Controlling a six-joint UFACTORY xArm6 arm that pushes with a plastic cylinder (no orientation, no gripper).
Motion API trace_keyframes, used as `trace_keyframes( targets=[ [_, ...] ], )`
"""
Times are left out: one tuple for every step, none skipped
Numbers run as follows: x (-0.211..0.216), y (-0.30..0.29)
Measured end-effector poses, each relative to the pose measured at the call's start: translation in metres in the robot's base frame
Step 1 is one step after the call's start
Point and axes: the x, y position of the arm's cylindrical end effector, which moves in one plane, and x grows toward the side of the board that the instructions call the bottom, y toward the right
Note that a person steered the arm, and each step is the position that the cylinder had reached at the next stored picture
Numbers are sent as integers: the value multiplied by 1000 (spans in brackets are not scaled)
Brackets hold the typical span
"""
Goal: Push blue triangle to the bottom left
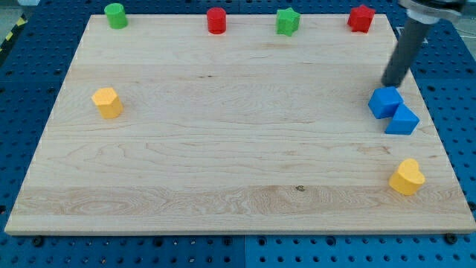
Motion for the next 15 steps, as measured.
trace_keyframes(
  targets=[
    [10, 21],
    [42, 18],
    [62, 17],
    [64, -13],
    [65, -68],
    [79, -79],
    [81, -35],
    [93, 18],
    [122, 21],
    [136, -19],
    [119, -54],
    [90, -83],
    [82, -133],
    [66, -191],
    [27, -224]
  ],
)
